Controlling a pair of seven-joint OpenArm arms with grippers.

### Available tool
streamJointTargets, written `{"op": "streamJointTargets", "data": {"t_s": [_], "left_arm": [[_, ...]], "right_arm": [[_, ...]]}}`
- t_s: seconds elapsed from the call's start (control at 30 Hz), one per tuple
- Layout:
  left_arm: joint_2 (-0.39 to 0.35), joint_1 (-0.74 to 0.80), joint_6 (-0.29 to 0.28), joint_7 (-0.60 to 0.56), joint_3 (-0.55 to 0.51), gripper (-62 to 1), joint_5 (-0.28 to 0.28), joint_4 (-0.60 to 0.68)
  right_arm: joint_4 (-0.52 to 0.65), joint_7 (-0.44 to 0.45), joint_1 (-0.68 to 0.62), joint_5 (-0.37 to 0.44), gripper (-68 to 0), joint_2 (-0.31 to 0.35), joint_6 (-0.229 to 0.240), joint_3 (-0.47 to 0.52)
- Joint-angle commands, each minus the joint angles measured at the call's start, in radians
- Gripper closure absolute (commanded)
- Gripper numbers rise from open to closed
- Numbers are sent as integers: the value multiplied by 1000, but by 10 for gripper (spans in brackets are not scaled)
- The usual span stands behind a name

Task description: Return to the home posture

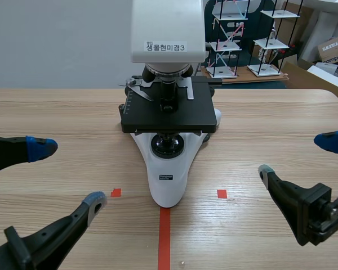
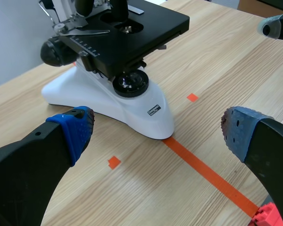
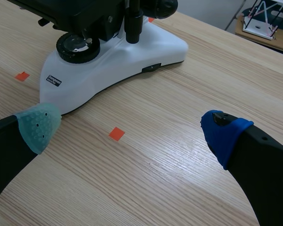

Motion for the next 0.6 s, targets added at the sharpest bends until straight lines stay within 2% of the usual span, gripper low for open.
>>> {"op": "streamJointTargets", "data": {"t_s": [0.0, 0.13, 0.2, 0.57], "left_arm": [[37, 5, 0, 0, 4, -570, 8, 2], [90, 5, -1, 26, 4, -570, 79, 2], [113, 5, -1, 53, 4, -570, 97, 2], [123, 5, -2, 53, 5, -570, 101, 2]], "right_arm": [[14, 14, 10, 6, -671, 10, 0, 8], [14, 14, 10, 6, -671, 11, 0, 8], [14, 15, 10, 6, -671, 11, 0, 8], [14, 14, 10, 6, -671, 10, 0, 8]]}}
